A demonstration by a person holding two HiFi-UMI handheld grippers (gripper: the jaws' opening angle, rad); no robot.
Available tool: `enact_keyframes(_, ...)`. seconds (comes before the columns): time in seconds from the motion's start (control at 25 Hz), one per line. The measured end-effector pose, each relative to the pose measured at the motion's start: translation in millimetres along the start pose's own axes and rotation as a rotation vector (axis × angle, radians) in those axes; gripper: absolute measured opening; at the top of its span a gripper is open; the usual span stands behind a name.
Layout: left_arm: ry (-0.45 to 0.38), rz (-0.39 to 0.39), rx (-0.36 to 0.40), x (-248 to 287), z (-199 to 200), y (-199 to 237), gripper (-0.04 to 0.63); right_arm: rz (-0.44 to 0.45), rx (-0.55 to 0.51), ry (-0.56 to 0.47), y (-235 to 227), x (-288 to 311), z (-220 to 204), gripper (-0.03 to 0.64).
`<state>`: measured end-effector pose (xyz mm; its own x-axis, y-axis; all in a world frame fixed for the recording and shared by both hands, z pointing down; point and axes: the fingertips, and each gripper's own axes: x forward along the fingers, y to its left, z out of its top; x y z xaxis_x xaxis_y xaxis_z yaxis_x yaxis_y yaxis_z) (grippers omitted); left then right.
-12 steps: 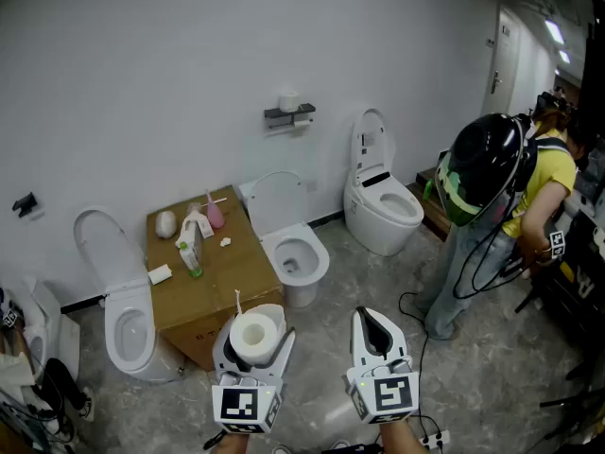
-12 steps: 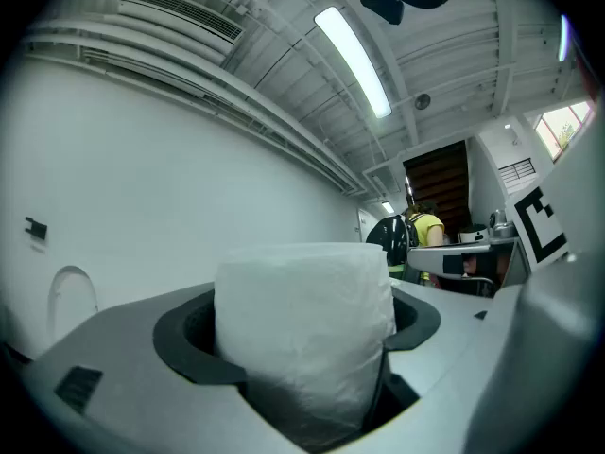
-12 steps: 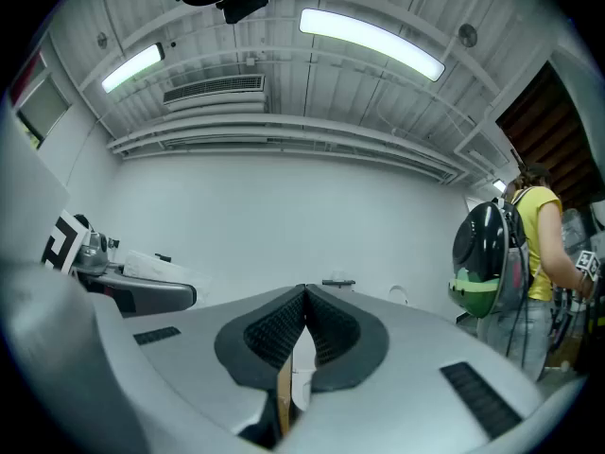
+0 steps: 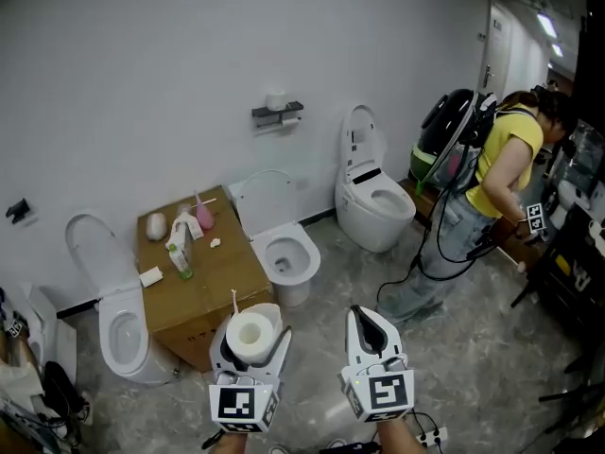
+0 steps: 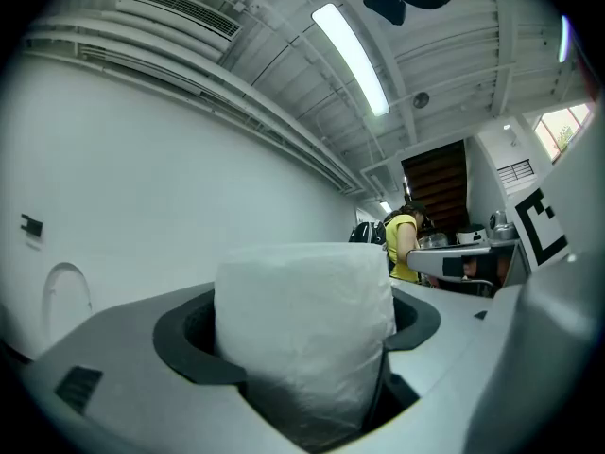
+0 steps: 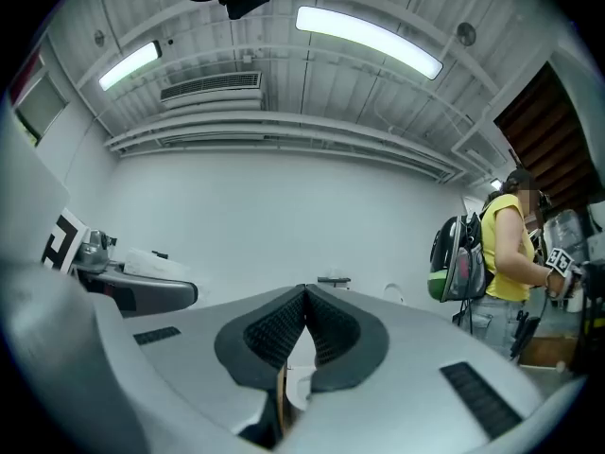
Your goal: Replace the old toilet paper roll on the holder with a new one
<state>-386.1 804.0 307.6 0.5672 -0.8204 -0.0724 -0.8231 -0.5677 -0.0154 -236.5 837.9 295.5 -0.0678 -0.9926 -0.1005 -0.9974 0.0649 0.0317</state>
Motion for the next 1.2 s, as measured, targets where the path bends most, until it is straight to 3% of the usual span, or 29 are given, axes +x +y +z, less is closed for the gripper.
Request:
enact_keyframes(0.68,0.014,0.043,0.003,59,-26,-66,0.44,0.036,0.067,0.003,-96,2,-31,0.017)
enact_keyframes(1.0,0.02,0.062,0.006,91,-28,-68,0.44,0.05,0.084,0.025,-116,28,-43,0.017)
enact_keyframes(1.2,0.015,0.049,-0.003,128,-37,-44,0.44,0.045,0.073,0.037,-118,69,-51,0.017)
